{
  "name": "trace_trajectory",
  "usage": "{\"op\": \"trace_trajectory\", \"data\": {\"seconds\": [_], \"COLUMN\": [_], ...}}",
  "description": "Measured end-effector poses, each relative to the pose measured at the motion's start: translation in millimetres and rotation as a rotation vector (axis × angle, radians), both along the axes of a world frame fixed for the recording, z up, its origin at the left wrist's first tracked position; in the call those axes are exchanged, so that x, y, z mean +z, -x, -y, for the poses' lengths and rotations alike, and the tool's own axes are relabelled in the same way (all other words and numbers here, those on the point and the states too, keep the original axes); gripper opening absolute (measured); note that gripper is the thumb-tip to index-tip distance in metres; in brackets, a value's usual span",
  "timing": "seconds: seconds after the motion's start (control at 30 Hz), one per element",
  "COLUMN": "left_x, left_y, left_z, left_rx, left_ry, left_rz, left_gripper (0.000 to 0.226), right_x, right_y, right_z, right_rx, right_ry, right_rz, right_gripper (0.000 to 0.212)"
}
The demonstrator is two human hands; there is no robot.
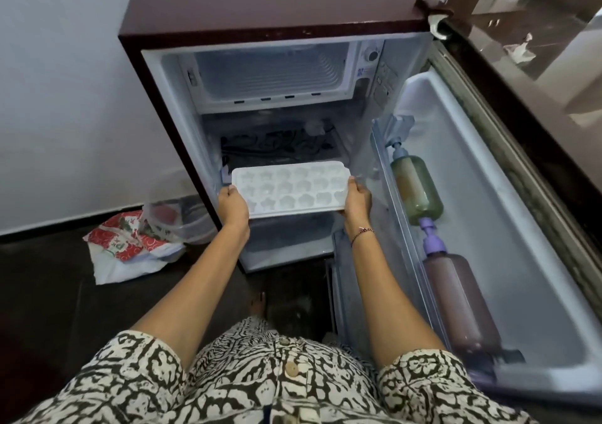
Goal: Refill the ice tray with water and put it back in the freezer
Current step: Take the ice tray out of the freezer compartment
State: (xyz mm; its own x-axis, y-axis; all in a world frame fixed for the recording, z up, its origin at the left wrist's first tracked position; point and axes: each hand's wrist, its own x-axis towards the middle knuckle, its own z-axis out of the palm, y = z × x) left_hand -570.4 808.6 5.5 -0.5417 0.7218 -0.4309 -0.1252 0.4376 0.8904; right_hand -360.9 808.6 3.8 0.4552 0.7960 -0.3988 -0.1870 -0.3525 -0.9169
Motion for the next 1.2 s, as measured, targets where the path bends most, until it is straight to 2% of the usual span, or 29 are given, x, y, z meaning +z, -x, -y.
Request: {"op": "trace_trajectory", "data": {"seconds": [0.2,0.43,0.57,0.7,0.93,1.2], "left_x": [-10,-8,-9,-8,-8,2], "left_y": [1,-12,-15,-13,-5,10], "left_z": [35,56,62,70,93,137], "left_rx": [0.052,0.045,0.040,0.048,0.035,0.005], "left_ry": [-0.006,-0.018,-0.034,-0.040,-0.015,0.001], "left_rz": [0.071,0.067,0.091,0.098,0.119,0.069], "left_gripper": [0.039,0.039,0.025,0.023,0.037,0.044], "right_x": [-9,-4,-3,2,-15,-28], "right_y": [-1,-17,-22,-21,-16,-2], "right_z": [27,43,45,53,79,126], "right_rx": [0.007,0.085,0.125,0.149,0.123,0.094], "right_ry": [0.036,0.026,0.027,0.019,0.015,0.008], "right_rz": [0.044,0.111,0.125,0.155,0.135,0.098], "right_gripper": [0.038,0.028,0.029,0.031,0.046,0.050]}}
